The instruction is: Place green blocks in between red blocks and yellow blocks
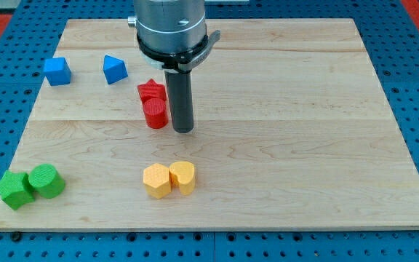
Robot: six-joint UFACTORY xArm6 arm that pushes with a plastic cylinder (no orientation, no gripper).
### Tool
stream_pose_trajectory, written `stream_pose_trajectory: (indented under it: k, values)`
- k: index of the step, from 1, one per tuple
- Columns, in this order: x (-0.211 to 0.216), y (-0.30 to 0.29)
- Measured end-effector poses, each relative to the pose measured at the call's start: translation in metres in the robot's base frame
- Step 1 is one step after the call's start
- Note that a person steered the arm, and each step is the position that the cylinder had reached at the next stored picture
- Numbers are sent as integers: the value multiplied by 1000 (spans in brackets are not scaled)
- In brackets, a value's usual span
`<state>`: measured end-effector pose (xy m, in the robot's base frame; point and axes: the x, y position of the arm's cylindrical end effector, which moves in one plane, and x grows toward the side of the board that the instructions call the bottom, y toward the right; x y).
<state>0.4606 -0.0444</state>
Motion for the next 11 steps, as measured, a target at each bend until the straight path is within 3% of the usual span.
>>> stream_pose_trajectory:
  k: [2, 5, 7, 9, 11]
  values:
    - [14, 4]
    - [23, -91]
    - [23, -110]
    - [20, -258]
    - [72, -261]
